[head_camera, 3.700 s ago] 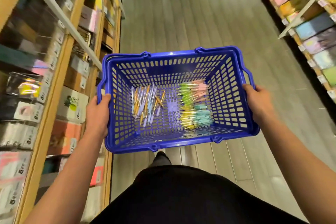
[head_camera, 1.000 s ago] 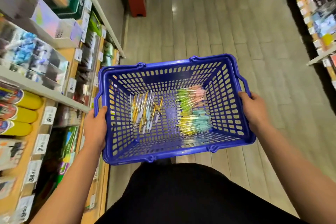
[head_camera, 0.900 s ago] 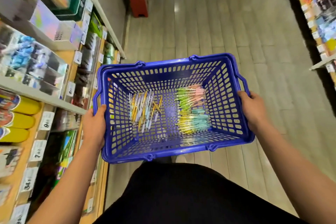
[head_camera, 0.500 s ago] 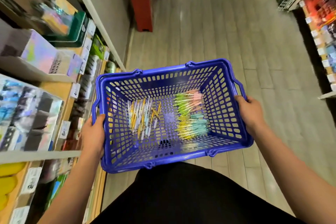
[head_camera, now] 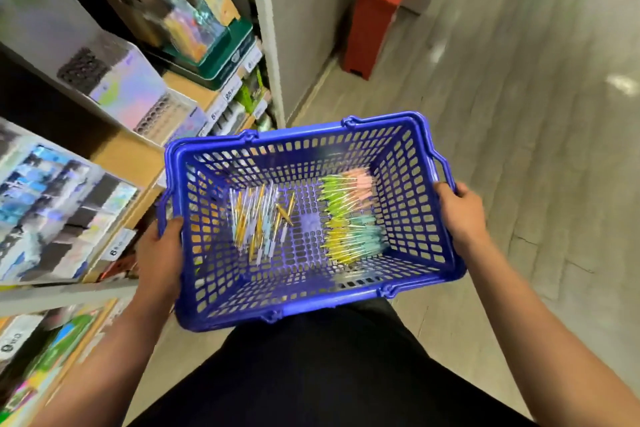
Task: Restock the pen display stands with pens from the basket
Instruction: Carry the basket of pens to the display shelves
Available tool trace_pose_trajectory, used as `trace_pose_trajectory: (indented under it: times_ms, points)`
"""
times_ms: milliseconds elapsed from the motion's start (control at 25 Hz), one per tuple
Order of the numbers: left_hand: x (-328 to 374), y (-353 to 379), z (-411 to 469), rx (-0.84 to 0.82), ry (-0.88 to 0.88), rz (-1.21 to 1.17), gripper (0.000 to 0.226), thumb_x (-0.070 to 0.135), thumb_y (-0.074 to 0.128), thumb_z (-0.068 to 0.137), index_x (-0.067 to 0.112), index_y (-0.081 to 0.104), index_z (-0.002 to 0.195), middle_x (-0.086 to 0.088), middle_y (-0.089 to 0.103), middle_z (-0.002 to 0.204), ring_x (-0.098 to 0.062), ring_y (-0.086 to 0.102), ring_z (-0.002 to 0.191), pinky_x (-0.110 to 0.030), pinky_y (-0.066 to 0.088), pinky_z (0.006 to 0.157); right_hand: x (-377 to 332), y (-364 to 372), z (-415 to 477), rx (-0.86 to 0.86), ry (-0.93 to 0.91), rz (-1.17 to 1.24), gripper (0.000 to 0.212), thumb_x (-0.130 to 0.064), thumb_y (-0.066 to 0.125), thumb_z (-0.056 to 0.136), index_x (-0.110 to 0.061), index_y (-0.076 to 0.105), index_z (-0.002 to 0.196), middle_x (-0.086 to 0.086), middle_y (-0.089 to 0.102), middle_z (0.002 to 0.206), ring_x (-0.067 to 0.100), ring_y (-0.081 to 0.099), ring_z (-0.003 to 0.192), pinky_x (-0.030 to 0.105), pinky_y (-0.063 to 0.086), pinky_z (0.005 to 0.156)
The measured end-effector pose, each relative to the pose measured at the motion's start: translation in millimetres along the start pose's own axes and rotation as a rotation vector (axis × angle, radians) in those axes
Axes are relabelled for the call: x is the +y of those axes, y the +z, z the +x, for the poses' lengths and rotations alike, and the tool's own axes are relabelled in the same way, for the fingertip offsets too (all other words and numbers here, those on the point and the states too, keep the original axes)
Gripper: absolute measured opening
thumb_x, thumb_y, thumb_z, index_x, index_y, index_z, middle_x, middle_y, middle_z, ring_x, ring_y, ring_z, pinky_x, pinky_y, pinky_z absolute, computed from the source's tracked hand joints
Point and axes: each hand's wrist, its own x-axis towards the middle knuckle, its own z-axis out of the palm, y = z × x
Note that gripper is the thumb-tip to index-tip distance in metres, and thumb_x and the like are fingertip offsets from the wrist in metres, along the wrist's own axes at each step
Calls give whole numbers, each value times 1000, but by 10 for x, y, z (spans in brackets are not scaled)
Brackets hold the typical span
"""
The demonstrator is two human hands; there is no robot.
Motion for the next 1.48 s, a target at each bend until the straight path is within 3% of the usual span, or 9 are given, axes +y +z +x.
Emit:
trace_pose_trajectory:
  times_ms: [200, 360, 480, 640, 840, 1040, 1320, 1480]
  points:
    - [-155, 130, -237, 249, -107, -198, 12, 34, 62, 91, 26, 72, 89, 2, 76, 85, -20, 70, 76, -50, 57, 83, -712, 523, 904, -258, -134, -160, 18, -39, 61, 82, -23, 69, 83, 1, 77, 81, 25, 73, 77, 52, 60, 81]
    - [-326, 182, -618, 447, -194, -295, 19, 40, 64, 84, 22, 69, 90, -16, 72, 106, -34, 67, 98, -63, 52, 96, -1081, 953, 1300, -459, -202, -271, 16, -42, 62, 80, -27, 69, 80, 3, 78, 85, 31, 74, 85, 56, 59, 83]
    - [-487, 308, -974, 623, -247, -365, 17, 36, 63, 85, 21, 70, 90, -11, 72, 99, -26, 64, 92, -55, 53, 93, -1260, 1294, 1412, -607, -251, -347, 12, -42, 63, 82, -33, 71, 80, 4, 78, 88, 35, 74, 90, 57, 59, 83]
    - [-671, 349, -1302, 776, -308, -418, 14, 30, 61, 87, 19, 68, 82, -5, 70, 87, -21, 59, 82, -53, 55, 86, -1338, 1678, 1378, -729, -308, -422, 23, -42, 63, 83, -21, 70, 87, 6, 78, 90, 32, 74, 90, 57, 58, 84]
    - [-808, 237, -1450, 819, -355, -436, 17, 36, 63, 83, 20, 68, 81, -10, 72, 88, -23, 63, 78, -58, 56, 87, -1292, 1939, 1207, -773, -316, -446, 16, -39, 64, 85, -25, 71, 84, -3, 78, 81, 25, 75, 81, 47, 62, 82]
    - [-959, 34, -1160, 743, -390, -433, 20, 45, 64, 77, 25, 66, 80, -8, 74, 86, -26, 68, 75, -59, 59, 84, -1122, 2154, 1091, -739, -290, -433, 13, -34, 63, 87, -23, 70, 85, 1, 78, 84, 26, 73, 79, 45, 61, 80]
    - [-1289, -134, -484, 728, -399, -394, 14, 37, 63, 85, 24, 63, 81, -2, 71, 84, -22, 66, 74, -52, 59, 83, -844, 2741, 1220, -704, -317, -456, 14, -38, 66, 92, -26, 67, 85, 4, 77, 93, 26, 73, 84, 44, 61, 84]
    - [-1854, -34, 54, 711, -425, -350, 12, 30, 68, 88, 22, 60, 87, -12, 66, 94, -25, 61, 84, -56, 55, 89, -380, 3297, 1542, -721, -302, -482, 17, -30, 77, 88, -23, 63, 80, -4, 72, 79, 14, 66, 74, 33, 59, 76]
